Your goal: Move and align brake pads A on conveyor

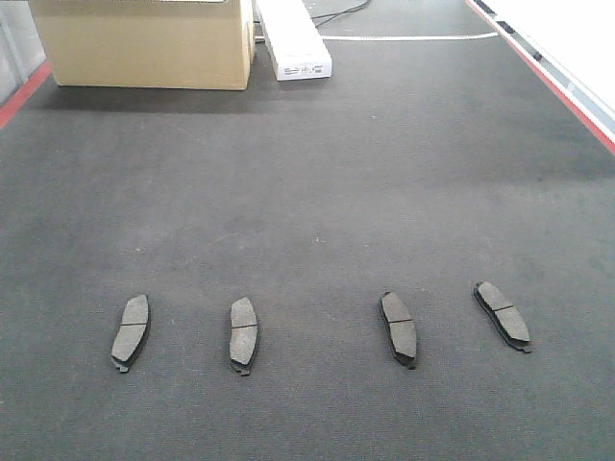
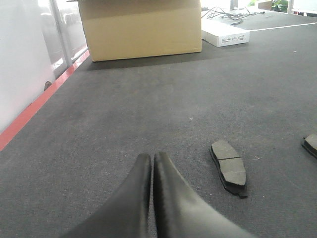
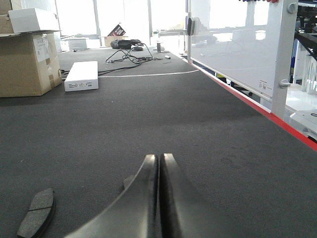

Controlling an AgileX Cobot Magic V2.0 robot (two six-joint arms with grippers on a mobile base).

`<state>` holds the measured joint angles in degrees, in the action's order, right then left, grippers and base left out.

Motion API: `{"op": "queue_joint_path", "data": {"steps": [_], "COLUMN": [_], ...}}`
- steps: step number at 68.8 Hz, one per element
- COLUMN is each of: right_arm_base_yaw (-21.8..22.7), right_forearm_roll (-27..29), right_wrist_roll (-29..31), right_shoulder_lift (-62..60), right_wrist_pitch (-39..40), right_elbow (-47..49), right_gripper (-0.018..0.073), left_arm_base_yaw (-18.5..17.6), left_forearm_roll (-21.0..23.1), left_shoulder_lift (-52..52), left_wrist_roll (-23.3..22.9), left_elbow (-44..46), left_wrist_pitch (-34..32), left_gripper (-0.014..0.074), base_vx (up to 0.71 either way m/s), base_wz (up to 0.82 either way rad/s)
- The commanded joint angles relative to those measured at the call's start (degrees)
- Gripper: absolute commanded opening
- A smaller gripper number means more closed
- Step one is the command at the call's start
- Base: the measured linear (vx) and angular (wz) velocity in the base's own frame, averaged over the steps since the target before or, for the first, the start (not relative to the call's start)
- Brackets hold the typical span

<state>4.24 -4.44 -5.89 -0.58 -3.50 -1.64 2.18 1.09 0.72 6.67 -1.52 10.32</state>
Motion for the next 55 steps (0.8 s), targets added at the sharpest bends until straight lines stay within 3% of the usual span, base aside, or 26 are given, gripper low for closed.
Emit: {"op": "queue_joint_path", "data": {"steps": [1,55], "right_arm_base_yaw": [0.24,0.24], "right_forearm_roll": [-0.24,-0.24], "right_wrist_roll": [0.26,0.26], "right_shoulder_lift": [-0.70,-0.70], "right_wrist_pitch": [4.43,4.32], "right_elbow": [-0.69,-0.69], "right_gripper": [-0.0011,-0.0011], "left_arm_base_yaw": [0.18,0.18], "left_forearm_roll": [0.16,0.16], "left_shoulder_lift": [0.84,0.84], "left_wrist_roll": [-0.10,-0.10], "left_elbow": [-0.94,-0.94], "left_wrist_pitch": [-4.10,-4.10], "left_gripper": [-0.0006,-0.0006], "base_vx": [0.00,0.00], "base_wz": [0.00,0.00]}}
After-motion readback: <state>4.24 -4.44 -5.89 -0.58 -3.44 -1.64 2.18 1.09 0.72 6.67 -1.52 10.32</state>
